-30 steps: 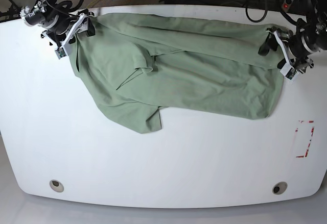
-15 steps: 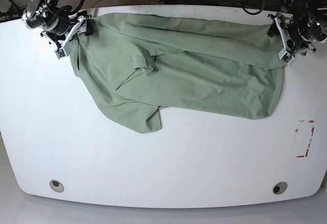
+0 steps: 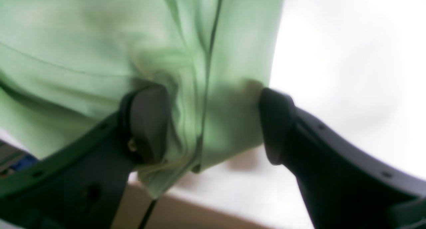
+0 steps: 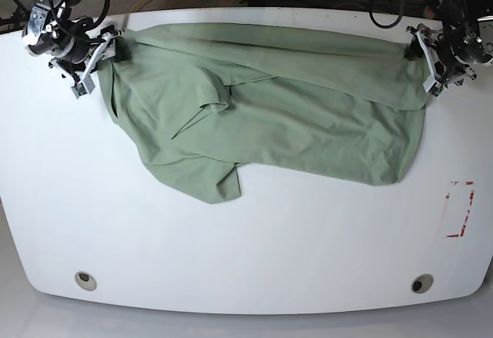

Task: Fold the T-shirt properly
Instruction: 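Drag the shirt edge with both grippers away from the table center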

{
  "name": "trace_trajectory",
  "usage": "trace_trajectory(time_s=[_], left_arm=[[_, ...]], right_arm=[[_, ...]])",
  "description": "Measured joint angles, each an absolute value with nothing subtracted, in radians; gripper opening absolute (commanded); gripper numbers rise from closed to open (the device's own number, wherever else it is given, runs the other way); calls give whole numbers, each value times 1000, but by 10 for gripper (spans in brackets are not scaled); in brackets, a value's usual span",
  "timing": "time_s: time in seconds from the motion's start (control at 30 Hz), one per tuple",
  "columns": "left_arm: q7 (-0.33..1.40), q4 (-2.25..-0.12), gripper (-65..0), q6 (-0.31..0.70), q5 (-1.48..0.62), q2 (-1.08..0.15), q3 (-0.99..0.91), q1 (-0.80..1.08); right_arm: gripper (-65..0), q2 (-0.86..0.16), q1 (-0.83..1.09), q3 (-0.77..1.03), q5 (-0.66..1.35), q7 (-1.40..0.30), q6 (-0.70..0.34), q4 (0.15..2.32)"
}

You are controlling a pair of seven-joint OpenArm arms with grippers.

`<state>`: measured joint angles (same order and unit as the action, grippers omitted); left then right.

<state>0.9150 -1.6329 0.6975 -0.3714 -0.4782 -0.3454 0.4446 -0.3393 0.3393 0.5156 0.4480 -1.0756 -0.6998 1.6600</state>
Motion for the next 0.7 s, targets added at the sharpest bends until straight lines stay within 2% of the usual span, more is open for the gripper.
trace_trajectory(time_s=[0.1, 0.3, 0.57, 0.7], left_arm=[[910, -1670, -265, 697, -378, -508, -339, 496], [931, -1729, -265, 697, -359, -512, -342, 561], [969, -1836, -265, 701, -350, -503, -434, 656], [1026, -1885, -265, 700, -344, -503, -473, 606]], right_arm=[[-250, -367, 336, 493, 453, -1009, -700, 1613], [-250, -404, 334, 489, 485, -995, -708, 1590], [-250, -415, 348, 483, 449, -1040, -704, 1641], [-250, -408, 356, 483, 427, -1116, -699, 1723]])
